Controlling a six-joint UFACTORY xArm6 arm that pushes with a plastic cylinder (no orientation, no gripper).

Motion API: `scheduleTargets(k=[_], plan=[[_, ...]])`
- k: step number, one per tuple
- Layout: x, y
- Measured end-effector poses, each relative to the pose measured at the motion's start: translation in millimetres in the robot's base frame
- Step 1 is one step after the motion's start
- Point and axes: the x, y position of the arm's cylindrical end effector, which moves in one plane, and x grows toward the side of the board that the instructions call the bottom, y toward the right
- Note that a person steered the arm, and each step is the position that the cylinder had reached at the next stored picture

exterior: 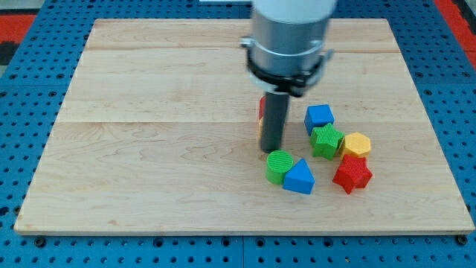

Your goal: Push the red circle parallel to the top of the blue cube

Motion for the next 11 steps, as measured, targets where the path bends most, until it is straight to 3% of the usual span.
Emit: scheduleTargets(k=[1, 2, 3, 4, 5, 6, 8, 10, 11], plan=[[-1, -53], [-39, -68], [-34, -42], [14, -29], [-18, 6], [-65, -2], [-84, 67], [-166, 98], [-133, 106]])
